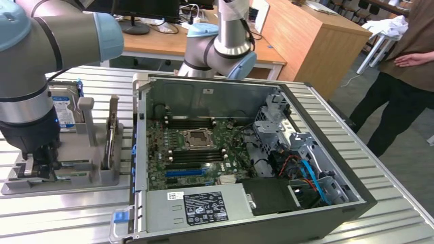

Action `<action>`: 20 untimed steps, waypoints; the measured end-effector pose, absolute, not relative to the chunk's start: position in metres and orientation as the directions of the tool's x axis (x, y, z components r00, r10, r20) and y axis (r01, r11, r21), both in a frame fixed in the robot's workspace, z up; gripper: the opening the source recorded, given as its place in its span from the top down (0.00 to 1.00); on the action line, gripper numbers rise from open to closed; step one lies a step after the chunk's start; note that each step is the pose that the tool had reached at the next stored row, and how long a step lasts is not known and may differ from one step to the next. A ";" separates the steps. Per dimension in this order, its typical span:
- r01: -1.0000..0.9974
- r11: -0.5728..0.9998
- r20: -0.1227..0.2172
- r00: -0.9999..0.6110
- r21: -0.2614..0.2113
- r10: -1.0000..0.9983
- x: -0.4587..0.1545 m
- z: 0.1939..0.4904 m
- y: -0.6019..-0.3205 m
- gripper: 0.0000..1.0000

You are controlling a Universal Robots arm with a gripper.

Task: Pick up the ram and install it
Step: 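Pick up the ram and move it above insertion slot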

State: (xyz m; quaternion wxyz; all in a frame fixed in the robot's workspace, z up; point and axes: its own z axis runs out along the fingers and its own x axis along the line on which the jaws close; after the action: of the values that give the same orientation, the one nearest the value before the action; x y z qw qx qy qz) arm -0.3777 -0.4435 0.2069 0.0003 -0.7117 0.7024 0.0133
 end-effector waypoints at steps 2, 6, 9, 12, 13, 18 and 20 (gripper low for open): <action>-1.000 -0.013 -0.020 0.013 0.018 -1.000 -0.376 0.207 -0.444 0.65; -1.000 -0.013 -0.021 0.013 0.018 -1.000 -0.373 0.206 -0.444 0.65; -1.000 -0.013 -0.021 0.013 0.018 -1.000 -0.370 0.206 -0.444 0.65; -1.000 -0.013 -0.022 0.013 0.018 -1.000 -0.368 0.206 -0.444 0.65; -1.000 -0.013 -0.023 0.013 0.018 -1.000 -0.367 0.206 -0.444 0.65; -1.000 -0.013 -0.024 0.013 0.018 -1.000 -0.362 0.205 -0.444 0.65; -1.000 -0.013 -0.025 0.013 0.018 -1.000 -0.362 0.205 -0.444 0.65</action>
State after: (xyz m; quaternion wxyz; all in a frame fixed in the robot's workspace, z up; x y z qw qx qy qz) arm -0.3621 -0.4435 0.2049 0.0022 -0.7116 0.7024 0.0152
